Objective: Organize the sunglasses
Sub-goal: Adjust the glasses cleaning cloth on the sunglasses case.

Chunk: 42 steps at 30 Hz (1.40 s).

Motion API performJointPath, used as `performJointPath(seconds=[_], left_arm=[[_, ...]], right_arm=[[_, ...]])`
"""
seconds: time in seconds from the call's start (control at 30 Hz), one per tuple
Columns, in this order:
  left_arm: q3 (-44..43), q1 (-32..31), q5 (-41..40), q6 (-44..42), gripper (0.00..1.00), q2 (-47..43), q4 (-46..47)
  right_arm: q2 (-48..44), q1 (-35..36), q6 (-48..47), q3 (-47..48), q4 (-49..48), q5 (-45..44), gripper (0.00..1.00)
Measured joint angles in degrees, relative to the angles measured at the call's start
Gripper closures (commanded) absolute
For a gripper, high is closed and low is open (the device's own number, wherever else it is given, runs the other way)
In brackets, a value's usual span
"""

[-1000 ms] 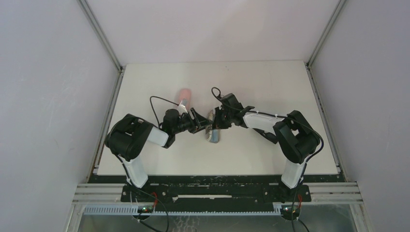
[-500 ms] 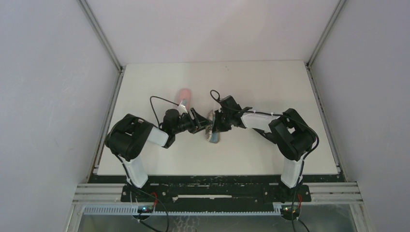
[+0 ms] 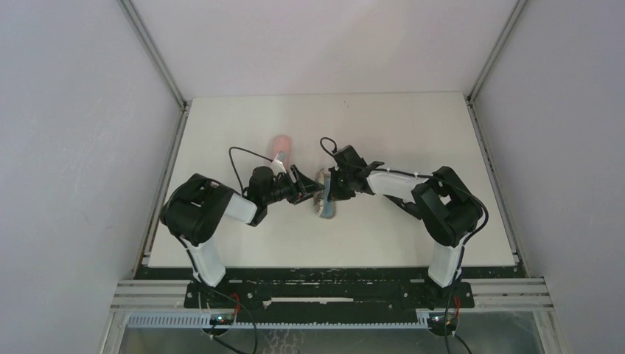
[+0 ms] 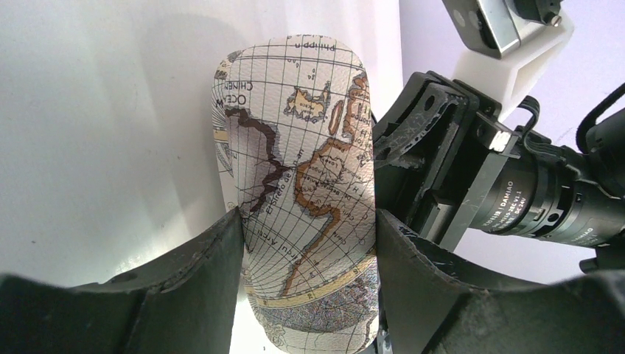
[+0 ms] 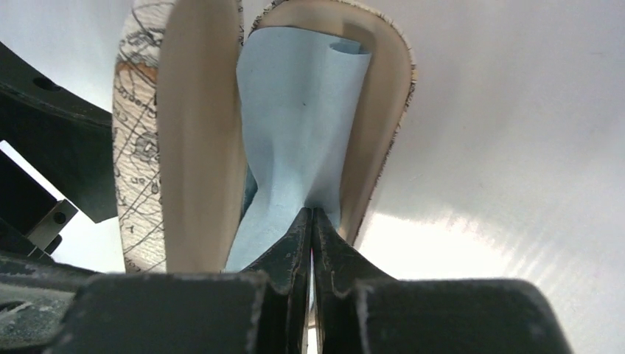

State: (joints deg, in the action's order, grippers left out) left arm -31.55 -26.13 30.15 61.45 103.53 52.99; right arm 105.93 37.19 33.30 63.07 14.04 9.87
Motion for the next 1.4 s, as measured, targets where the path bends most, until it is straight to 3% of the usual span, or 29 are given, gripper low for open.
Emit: performJointPath(seconds=[0.4, 0.83, 1.4], left_arm=[[0.00, 0.00, 0.04, 0.02, 0.72, 0.00, 0.09], [0.00, 0.00, 0.04, 0.02, 0.72, 0.00, 0.09], [0.00, 0.00, 0.04, 0.02, 0.73, 0.00, 0.09]], right_arm=[[-4.50, 0.15, -0.66, 0.02, 3.58, -4.83, 1.00], [-3.61, 0.42, -0.81, 0.28, 1.40, 2.73, 1.00], [-0.15, 0.94, -0.79, 1.53, 0.92, 5.73, 1.00]])
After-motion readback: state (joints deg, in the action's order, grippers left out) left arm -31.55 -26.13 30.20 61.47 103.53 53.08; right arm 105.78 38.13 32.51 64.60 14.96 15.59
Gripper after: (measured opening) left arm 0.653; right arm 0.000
